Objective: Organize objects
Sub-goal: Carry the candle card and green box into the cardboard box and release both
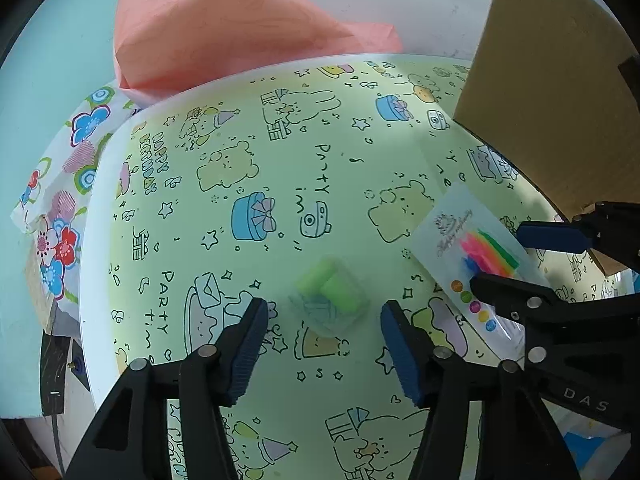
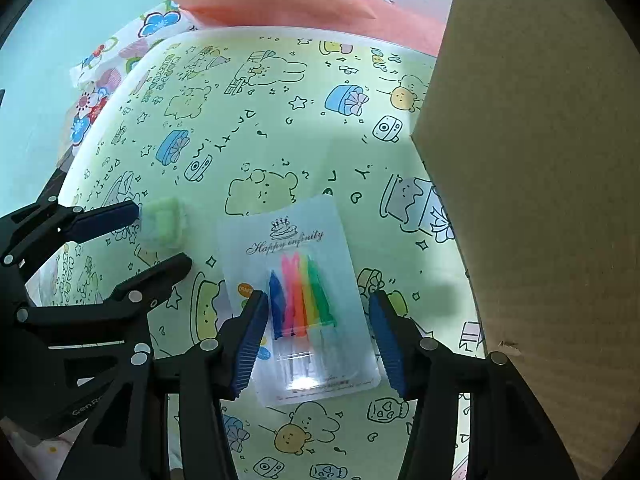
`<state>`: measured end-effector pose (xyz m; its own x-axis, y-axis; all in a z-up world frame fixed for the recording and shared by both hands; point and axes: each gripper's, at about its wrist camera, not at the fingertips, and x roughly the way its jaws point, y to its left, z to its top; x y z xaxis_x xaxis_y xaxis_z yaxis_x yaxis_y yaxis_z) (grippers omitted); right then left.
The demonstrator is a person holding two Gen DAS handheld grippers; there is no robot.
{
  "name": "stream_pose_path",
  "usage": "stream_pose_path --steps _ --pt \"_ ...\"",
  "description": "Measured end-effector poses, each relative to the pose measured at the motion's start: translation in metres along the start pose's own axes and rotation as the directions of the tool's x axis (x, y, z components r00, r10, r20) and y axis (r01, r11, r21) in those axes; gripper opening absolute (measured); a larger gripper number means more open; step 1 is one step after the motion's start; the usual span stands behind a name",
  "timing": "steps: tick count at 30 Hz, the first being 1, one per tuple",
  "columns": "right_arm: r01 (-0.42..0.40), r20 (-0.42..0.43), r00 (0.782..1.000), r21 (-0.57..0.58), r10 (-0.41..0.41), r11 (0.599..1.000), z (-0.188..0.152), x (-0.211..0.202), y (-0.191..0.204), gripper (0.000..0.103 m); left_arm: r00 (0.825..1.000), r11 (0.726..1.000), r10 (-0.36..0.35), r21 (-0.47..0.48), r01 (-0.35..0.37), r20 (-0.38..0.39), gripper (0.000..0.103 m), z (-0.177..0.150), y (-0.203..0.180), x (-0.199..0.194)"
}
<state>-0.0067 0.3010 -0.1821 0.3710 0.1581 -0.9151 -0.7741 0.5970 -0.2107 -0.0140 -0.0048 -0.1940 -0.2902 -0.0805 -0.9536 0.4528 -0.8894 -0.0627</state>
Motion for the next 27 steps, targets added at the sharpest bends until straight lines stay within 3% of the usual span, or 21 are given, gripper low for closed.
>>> stream_pose_path --steps 9,13,20,22,26,27 --pt "-0.013 0.003 1.000 -0.003 0.013 1.000 0.005 0.003 0.002 0.060 1.000 1.000 -0.008 -0.023 0.009 0.015 0.066 0.007 0.012 0.007" --pt "-0.013 0.002 1.000 -0.011 0.013 1.000 0.005 0.004 0.003 0.062 0.999 0.999 -0.040 0.018 0.040 0.007 0.042 0.008 0.005 0.005" --pt "0.018 -0.008 1.000 -0.055 -0.019 0.998 0.001 0.004 0.010 0.062 0.999 0.999 -0.045 0.003 0.045 0.012 0.042 0.003 0.006 0.002" --pt "0.061 -0.011 0.998 -0.108 -0.063 0.992 -0.001 0.006 0.019 0.063 0.999 0.999 -0.040 0.004 0.040 0.010 0.042 0.002 0.003 0.001" --pt "0.056 -0.002 0.998 -0.105 -0.056 0.993 -0.004 0.004 0.021 0.057 0.999 0.999 -0.040 0.005 0.040 0.010 0.042 0.001 0.001 0.001" --pt "0.056 0.003 0.998 -0.106 -0.056 0.993 -0.004 0.003 0.022 0.051 0.999 0.999 -0.043 0.007 0.043 0.009 0.042 0.002 0.001 0.001"
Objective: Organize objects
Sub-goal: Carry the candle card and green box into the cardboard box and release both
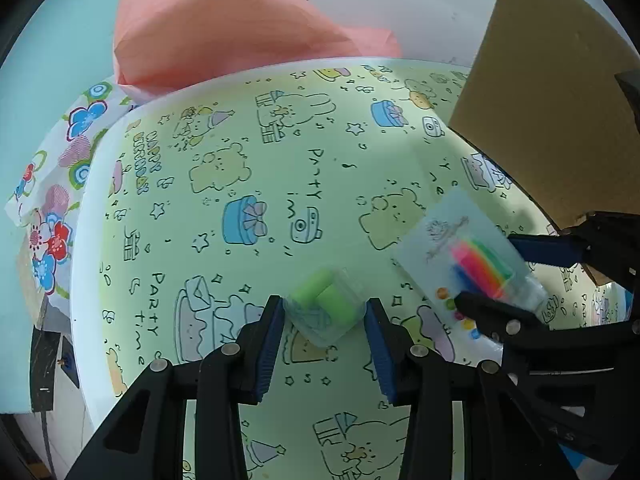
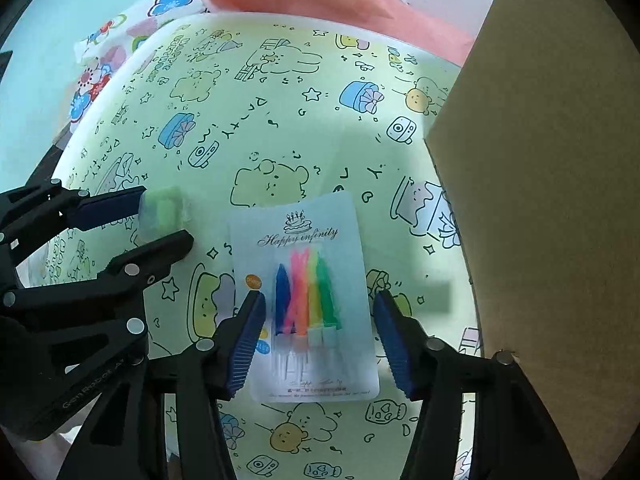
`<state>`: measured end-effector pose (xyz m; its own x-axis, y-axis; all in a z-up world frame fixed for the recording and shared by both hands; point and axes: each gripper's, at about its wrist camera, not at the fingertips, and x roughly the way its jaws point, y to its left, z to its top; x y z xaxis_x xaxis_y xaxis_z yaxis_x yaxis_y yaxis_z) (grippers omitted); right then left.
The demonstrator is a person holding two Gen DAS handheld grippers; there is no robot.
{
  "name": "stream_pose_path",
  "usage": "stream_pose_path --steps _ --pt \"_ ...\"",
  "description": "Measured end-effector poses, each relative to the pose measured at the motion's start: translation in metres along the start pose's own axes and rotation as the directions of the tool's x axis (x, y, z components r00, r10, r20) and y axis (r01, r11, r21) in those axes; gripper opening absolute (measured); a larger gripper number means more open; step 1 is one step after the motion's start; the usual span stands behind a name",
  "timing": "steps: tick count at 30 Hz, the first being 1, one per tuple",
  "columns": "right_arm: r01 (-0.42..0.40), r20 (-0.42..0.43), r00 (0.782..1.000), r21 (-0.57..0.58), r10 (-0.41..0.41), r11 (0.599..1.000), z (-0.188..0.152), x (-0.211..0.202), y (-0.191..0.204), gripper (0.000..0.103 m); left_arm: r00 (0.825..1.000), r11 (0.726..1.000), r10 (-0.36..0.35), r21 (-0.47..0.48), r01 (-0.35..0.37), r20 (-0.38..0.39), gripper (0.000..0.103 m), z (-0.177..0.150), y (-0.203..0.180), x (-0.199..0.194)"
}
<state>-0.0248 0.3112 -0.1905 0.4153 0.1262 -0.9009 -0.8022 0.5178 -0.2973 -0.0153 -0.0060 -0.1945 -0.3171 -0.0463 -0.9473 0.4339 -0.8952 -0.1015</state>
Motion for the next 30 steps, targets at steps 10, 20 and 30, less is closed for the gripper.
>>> stream_pose_path --steps 10,20,30 --pt "-0.031 0.002 1.000 -0.024 0.031 0.999 -0.006 -0.008 0.008 0.049 1.000 0.999 -0.019 -0.033 0.019 -0.013 0.042 -0.004 -0.007 -0.006" --pt "-0.059 0.041 0.997 -0.032 0.061 0.998 -0.023 -0.043 0.011 0.049 0.999 1.000 -0.029 0.002 0.029 0.028 0.042 -0.026 -0.028 -0.055" --pt "-0.053 0.067 0.996 -0.053 0.057 0.997 -0.046 -0.081 0.011 0.049 0.998 0.998 -0.015 0.062 0.012 0.053 0.042 -0.021 -0.024 -0.086"
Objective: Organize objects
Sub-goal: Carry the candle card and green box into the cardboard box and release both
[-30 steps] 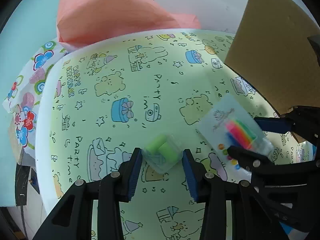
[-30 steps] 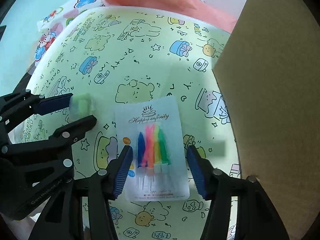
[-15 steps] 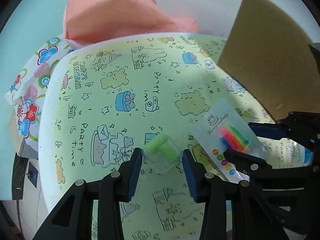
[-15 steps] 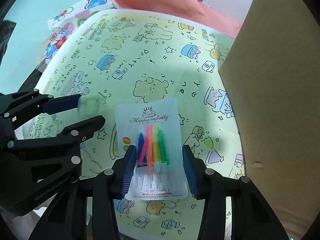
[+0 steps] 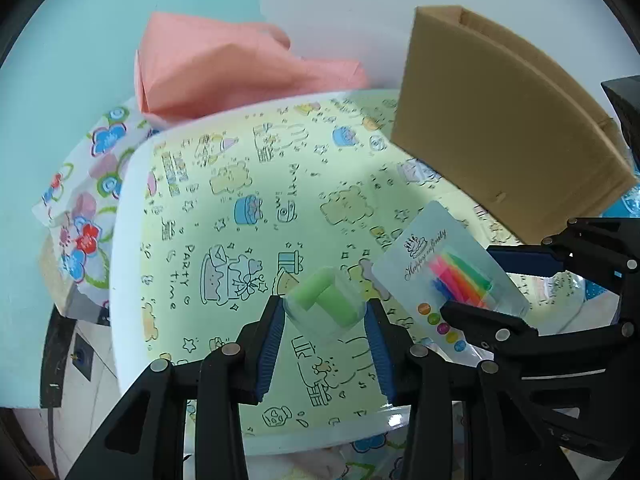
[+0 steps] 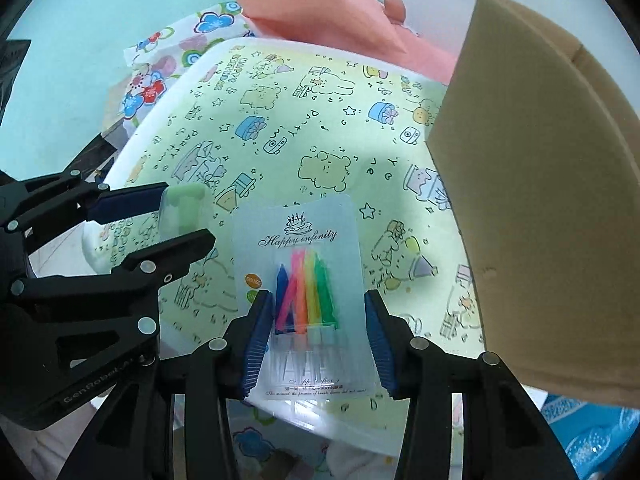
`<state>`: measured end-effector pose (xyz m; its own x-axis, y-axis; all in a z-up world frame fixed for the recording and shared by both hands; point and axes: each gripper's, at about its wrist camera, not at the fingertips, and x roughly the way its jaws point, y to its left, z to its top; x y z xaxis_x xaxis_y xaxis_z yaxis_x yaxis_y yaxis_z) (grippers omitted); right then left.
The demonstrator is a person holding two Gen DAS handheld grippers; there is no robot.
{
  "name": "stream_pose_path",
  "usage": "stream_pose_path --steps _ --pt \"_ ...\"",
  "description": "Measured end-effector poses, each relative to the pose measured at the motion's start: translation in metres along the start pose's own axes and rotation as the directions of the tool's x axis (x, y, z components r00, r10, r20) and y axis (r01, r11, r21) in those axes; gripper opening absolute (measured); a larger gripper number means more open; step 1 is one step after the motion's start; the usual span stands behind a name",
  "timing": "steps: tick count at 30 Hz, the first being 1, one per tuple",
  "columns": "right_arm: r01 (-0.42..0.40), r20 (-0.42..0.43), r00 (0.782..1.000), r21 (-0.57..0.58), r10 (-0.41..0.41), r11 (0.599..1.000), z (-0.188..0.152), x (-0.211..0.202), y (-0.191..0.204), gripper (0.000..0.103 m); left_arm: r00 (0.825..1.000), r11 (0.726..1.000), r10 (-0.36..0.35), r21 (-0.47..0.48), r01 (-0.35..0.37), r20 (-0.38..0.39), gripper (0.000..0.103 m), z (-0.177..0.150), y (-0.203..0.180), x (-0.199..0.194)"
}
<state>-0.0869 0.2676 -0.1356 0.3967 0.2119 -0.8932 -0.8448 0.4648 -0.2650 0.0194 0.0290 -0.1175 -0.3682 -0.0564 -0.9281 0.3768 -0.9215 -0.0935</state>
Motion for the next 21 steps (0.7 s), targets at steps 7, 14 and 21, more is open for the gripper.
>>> stream_pose_path --steps 7,14,21 --pt "0.024 0.047 0.999 -0.053 -0.021 0.998 0.001 -0.035 -0.001 0.049 0.998 0.999 0.010 0.045 -0.012 0.056 0.042 0.009 -0.013 -0.034" --pt "-0.004 0.080 0.997 -0.054 0.008 0.999 0.005 -0.069 -0.013 0.049 0.997 0.996 0.028 0.085 -0.035 0.078 0.042 0.024 -0.024 -0.059" --pt "0.005 0.089 0.996 -0.065 0.000 0.998 0.015 -0.091 -0.027 0.049 0.994 0.992 0.027 0.123 -0.041 0.109 0.042 0.051 -0.038 -0.075"
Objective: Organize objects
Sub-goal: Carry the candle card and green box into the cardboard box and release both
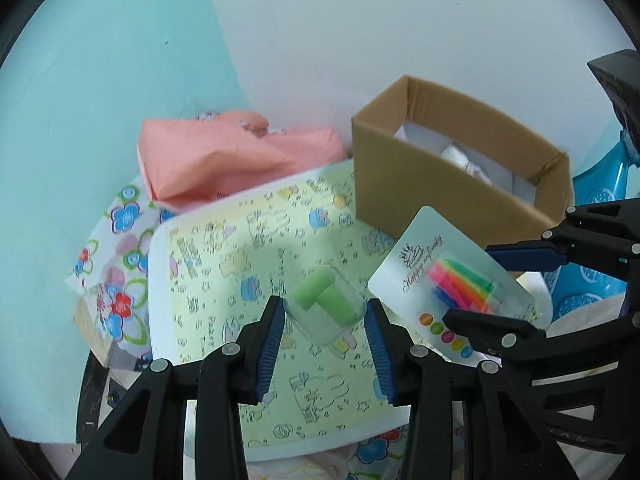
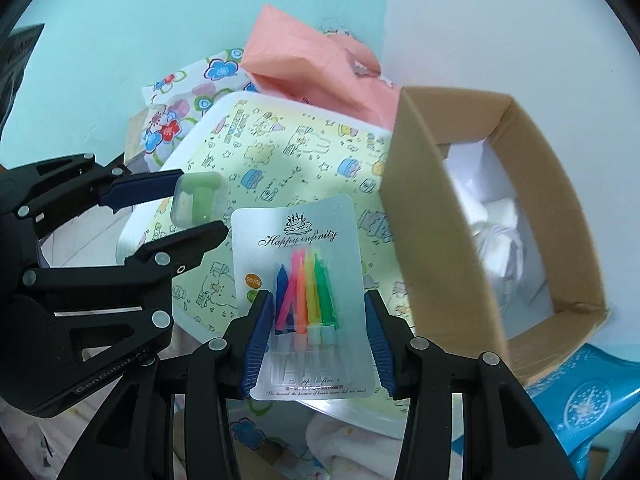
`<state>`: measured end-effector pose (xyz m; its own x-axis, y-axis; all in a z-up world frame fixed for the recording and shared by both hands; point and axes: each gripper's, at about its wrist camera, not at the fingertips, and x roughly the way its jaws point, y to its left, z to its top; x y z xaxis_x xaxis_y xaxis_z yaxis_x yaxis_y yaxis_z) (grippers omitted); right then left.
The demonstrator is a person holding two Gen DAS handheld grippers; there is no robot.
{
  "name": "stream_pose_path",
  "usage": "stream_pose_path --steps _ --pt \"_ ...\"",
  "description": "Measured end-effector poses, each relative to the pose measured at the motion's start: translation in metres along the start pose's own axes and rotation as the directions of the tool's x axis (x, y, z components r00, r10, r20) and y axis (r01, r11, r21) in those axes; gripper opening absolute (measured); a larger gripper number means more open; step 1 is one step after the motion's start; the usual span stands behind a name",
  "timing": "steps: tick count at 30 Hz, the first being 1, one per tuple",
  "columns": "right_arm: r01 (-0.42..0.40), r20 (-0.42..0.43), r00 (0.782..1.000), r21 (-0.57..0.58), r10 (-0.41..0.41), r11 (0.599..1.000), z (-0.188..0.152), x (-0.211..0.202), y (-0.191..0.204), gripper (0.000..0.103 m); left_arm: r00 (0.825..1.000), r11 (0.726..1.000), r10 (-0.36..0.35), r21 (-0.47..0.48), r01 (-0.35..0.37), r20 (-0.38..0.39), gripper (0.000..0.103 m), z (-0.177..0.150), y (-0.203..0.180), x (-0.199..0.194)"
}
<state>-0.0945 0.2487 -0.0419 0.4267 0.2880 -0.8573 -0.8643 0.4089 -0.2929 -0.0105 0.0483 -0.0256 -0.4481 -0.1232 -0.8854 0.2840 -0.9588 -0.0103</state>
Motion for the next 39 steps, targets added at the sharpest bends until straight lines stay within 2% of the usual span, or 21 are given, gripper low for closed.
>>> stream_pose_path --steps 8,17,28,39 --pt "0.012 0.042 0.999 0.036 -0.013 0.999 0.012 -0.024 -0.031 0.049 0.999 0.999 -0.025 0.029 0.024 0.028 0.042 0.037 -0.013 -0.008" --pt "0.017 0.079 0.997 0.113 -0.026 0.993 0.013 -0.042 -0.077 0.049 0.998 0.993 -0.043 0.115 0.036 0.053 0.042 0.068 -0.046 -0.006" --pt "0.005 0.094 0.995 0.209 -0.025 0.978 0.003 -0.043 -0.136 0.049 0.998 0.983 -0.068 0.170 0.065 0.017 0.042 0.090 -0.073 0.019" --pt "-0.021 0.086 0.996 0.267 -0.003 0.963 -0.003 -0.035 -0.171 0.049 0.994 0.978 -0.109 0.177 0.108 -0.008 0.042 0.115 -0.090 0.044"
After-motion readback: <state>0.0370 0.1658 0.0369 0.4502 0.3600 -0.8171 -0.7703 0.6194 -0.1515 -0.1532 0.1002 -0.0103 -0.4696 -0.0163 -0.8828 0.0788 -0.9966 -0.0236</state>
